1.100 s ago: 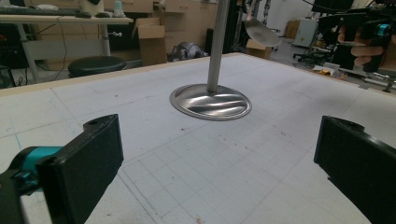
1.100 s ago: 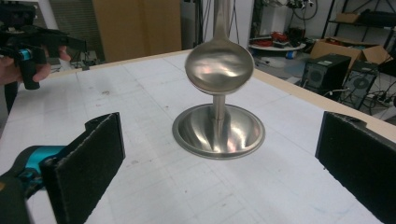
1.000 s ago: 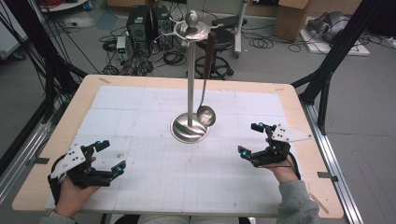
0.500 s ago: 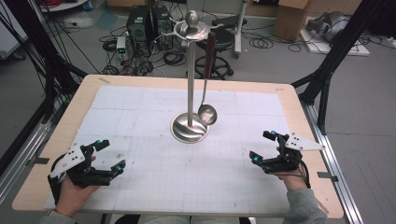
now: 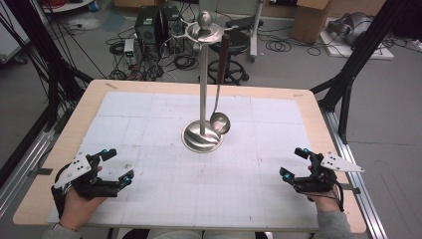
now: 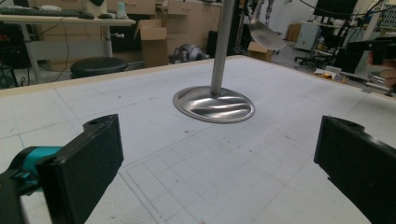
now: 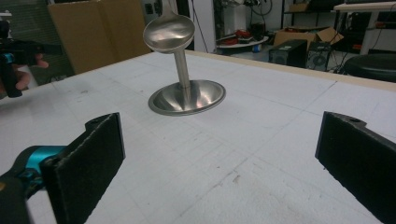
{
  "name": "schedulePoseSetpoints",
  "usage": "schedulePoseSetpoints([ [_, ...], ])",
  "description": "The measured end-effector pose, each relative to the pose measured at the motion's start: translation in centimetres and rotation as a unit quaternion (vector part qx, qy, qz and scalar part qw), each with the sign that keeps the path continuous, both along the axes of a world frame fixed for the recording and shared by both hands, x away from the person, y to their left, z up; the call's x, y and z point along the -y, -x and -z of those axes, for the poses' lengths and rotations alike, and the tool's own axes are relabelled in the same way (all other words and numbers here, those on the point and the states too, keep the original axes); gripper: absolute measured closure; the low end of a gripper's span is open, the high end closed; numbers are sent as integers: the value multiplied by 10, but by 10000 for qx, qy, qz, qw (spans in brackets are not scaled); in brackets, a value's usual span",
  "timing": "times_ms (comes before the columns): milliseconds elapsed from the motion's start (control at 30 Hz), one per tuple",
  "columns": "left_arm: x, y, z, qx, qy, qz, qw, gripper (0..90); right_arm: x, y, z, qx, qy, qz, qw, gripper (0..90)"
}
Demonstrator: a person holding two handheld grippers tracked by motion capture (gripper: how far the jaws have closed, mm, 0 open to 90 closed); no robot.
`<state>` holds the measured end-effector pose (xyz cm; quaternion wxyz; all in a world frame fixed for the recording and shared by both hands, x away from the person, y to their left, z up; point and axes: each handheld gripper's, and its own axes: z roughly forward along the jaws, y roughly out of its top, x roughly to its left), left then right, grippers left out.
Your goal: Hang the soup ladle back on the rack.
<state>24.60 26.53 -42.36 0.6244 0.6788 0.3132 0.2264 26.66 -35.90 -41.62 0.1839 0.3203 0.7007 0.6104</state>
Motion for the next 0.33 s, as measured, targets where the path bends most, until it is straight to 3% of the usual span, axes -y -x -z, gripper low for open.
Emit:
schedulePoseSetpoints([
  [333,-1,1,1,-24,-37,-74,10000,18,-12,0,-1,57,123,-279,9995,1],
])
